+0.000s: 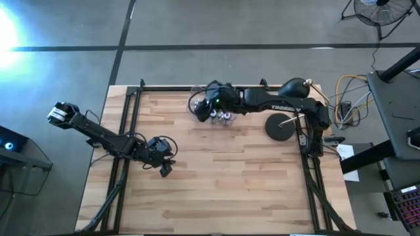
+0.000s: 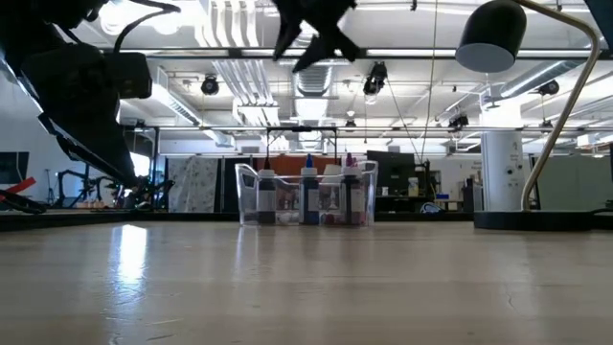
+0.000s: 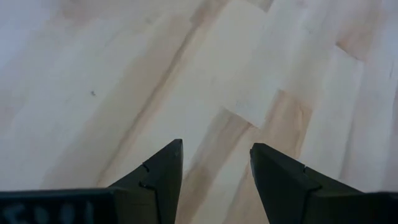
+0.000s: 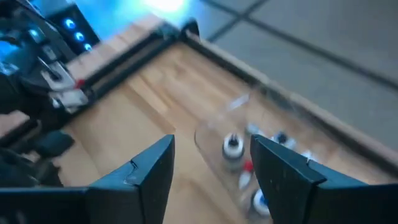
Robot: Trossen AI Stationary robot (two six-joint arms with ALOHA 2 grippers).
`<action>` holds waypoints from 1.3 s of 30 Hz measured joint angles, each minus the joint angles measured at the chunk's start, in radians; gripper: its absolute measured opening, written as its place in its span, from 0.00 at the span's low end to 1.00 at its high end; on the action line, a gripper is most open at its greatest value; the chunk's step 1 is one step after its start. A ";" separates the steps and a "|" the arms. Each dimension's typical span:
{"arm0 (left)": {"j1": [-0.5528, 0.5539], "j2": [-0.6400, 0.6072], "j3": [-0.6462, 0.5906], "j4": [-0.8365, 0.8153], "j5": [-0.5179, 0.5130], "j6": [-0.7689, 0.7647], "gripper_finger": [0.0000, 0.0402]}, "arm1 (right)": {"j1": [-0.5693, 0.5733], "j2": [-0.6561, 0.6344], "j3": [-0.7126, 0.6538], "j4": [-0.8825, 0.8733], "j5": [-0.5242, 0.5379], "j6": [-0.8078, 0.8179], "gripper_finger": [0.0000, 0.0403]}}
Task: Pick & Place food coloring
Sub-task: Return to Home Position
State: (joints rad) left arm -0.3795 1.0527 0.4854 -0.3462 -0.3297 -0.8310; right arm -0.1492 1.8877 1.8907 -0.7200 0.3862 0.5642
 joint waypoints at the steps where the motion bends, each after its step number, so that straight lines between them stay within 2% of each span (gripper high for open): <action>1: 0.002 0.000 0.000 0.000 -0.012 0.006 0.40 | 0.007 0.000 0.023 -0.001 0.000 -0.022 0.51; 4: 0.003 -0.009 0.000 -0.002 0.026 -0.080 0.40 | 0.017 0.000 0.109 -0.038 0.003 -0.058 0.51; 6: 0.002 -0.012 0.000 0.001 0.078 -0.048 0.40 | 0.028 0.000 0.171 -0.079 -0.011 -0.028 0.50; 11: 0.042 -0.050 0.000 0.025 0.202 0.070 0.40 | 0.077 -0.003 0.286 -0.158 -0.190 -0.169 0.50; 14: 0.095 -0.086 0.000 0.036 0.303 0.118 0.40 | 0.097 -0.005 0.292 -0.175 -0.255 -0.199 0.50; 18: 0.188 -0.133 0.000 0.035 0.414 0.179 0.40 | 0.124 -0.013 0.240 -0.158 -0.260 -0.178 0.50; 22: 0.267 -0.199 0.000 0.034 0.537 0.210 0.40 | 0.172 -0.043 0.110 -0.050 -0.265 -0.099 0.50; 25: 0.293 -0.261 0.000 0.033 0.576 0.213 0.40 | 0.227 -0.092 -0.041 0.210 -0.260 -0.070 0.50; 29: 0.297 -0.352 0.000 0.035 0.578 0.213 0.40 | 0.287 -0.178 -0.281 0.544 -0.263 -0.041 0.50; 34: 0.329 -0.473 0.000 0.019 0.616 0.245 0.40 | 0.286 -0.351 -0.562 0.624 -0.249 0.023 0.50; 39: 0.396 -0.604 0.000 0.014 0.725 0.283 0.40 | 0.283 -0.604 -0.712 0.664 -0.200 -0.046 0.50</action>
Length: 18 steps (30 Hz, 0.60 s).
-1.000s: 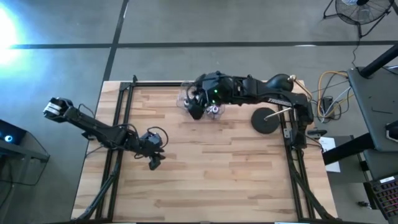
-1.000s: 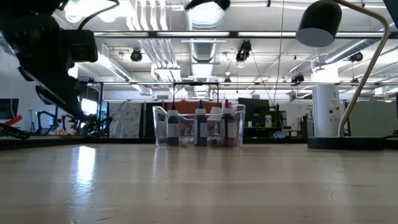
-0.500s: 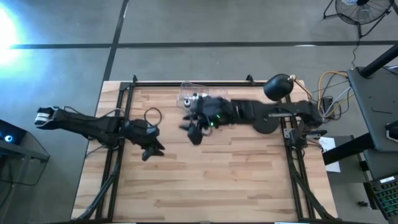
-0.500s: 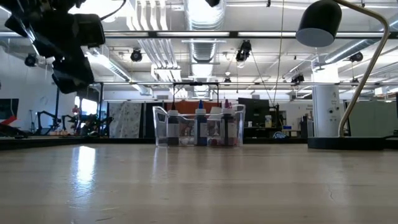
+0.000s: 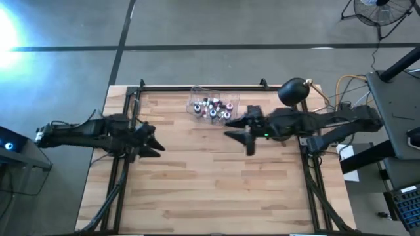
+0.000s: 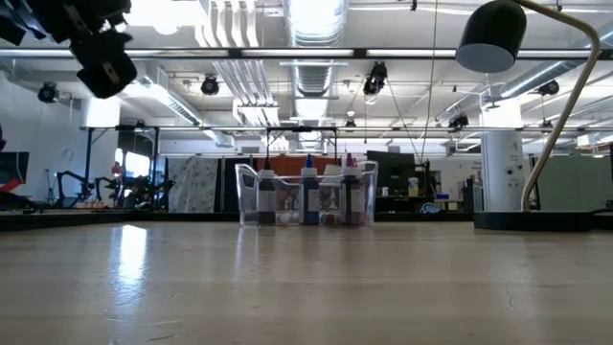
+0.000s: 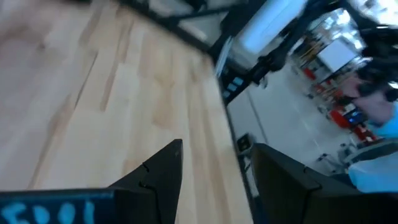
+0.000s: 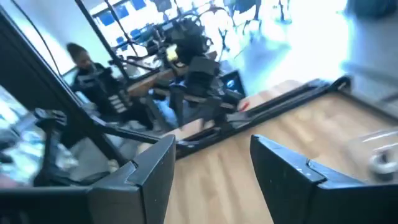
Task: Pick & Place food coloring
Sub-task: Return to Home Position
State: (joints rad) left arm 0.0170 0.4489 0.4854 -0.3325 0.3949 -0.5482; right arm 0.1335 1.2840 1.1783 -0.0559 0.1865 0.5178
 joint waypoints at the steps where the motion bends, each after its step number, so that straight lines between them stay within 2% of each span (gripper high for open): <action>1: 0.008 -0.025 0.000 0.000 0.005 0.012 0.40 | 0.006 -0.036 -0.027 0.003 0.018 -0.035 0.50; 3: 0.019 -0.076 0.000 0.000 0.008 0.039 0.40 | 0.017 -0.107 -0.091 0.034 0.053 -0.109 0.50; 7: 0.021 -0.163 0.000 0.040 0.009 0.132 0.40 | 0.019 -0.242 -0.230 0.167 0.059 -0.192 0.50; 11: 0.021 -0.248 0.002 0.099 0.012 0.201 0.40 | 0.019 -0.352 -0.401 0.232 0.056 -0.183 0.50; 15: 0.021 -0.313 0.000 0.087 -0.021 0.231 0.40 | 0.019 -0.487 -0.575 0.398 0.022 -0.181 0.50; 18: 0.021 -0.357 0.000 0.059 -0.050 0.239 0.40 | 0.019 -0.590 -0.678 0.401 0.015 -0.180 0.50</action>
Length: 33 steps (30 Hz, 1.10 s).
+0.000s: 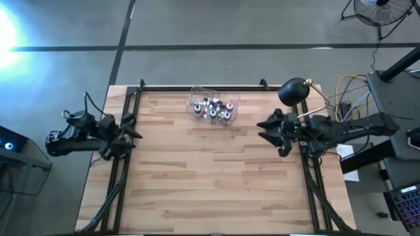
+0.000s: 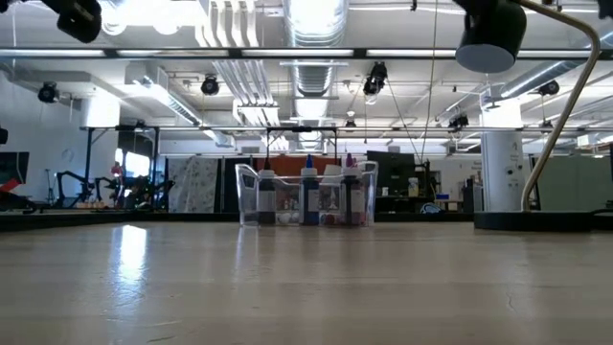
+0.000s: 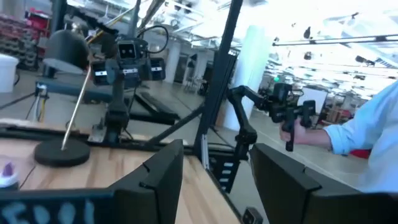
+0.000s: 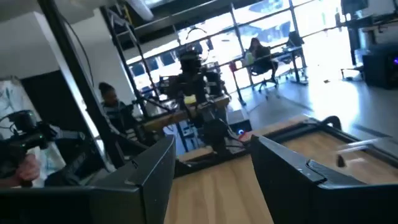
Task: Pick & Place food coloring
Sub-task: Return to Home Position
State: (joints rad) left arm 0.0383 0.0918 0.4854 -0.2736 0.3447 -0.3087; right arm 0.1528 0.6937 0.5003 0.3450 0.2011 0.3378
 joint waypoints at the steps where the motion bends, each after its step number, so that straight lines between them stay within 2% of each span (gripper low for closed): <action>1: 0.000 -0.015 0.000 -0.020 -0.005 0.002 0.40 | 0.000 -0.033 -0.030 -0.005 0.000 0.001 0.50; 6: 0.000 -0.089 0.000 -0.077 -0.008 -0.038 0.40 | 0.000 -0.222 -0.138 -0.012 0.007 -0.001 0.50; 13: 0.000 -0.070 0.000 -0.082 -0.004 -0.156 0.40 | 0.000 -0.411 -0.255 -0.018 0.008 -0.001 0.50; 29: -0.016 -0.090 -0.121 -0.074 -0.006 -0.163 0.40 | 0.000 -0.555 -0.491 -0.026 0.010 0.002 0.50; 33: -0.016 -0.090 -0.186 -0.076 -0.006 -0.163 0.40 | 0.000 -0.612 -0.491 -0.185 0.008 0.002 0.50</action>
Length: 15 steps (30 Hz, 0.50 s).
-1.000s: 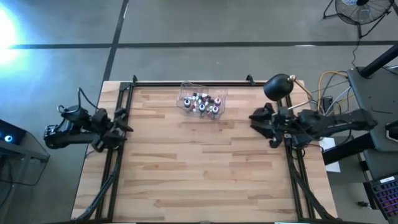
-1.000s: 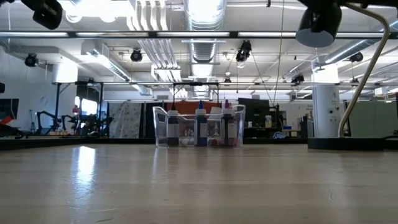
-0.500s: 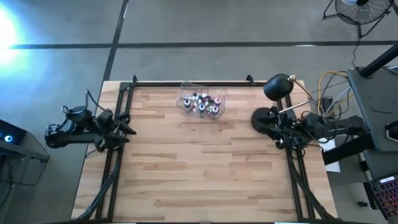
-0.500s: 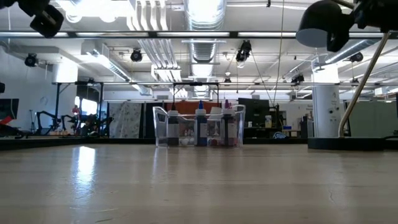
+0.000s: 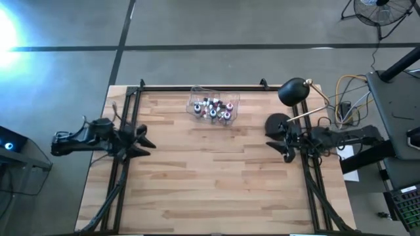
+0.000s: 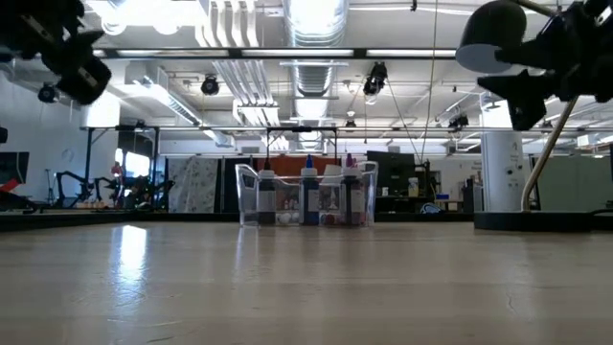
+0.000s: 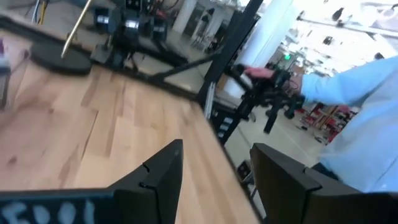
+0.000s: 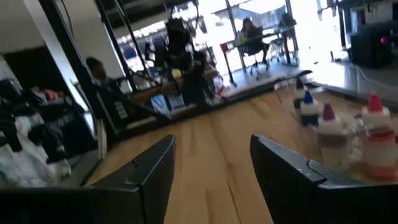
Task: Pick & Place food coloring
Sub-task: Return to Home Position
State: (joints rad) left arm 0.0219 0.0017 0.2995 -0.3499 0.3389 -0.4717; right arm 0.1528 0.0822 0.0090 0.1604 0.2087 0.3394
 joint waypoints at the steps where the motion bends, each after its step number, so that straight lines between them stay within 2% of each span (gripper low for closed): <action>1: 0.000 0.000 -0.021 0.003 0.000 0.000 0.40 | 0.000 -0.015 0.000 -0.041 0.000 0.000 0.50; 3: 0.000 0.000 -0.073 0.000 0.000 0.000 0.40 | 0.000 -0.047 0.000 -0.115 0.000 -0.002 0.50; 7: 0.005 -0.001 -0.189 0.004 -0.001 -0.001 0.40 | 0.000 -0.083 0.001 -0.117 -0.005 0.001 0.50; 15: 0.027 -0.002 -0.194 0.035 -0.053 0.000 0.40 | -0.012 -0.082 0.001 -0.120 -0.009 0.001 0.50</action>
State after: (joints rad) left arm 0.0486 0.0002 0.1060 -0.3153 0.2862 -0.4714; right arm 0.1408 -0.0002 0.0097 0.0405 0.2000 0.3401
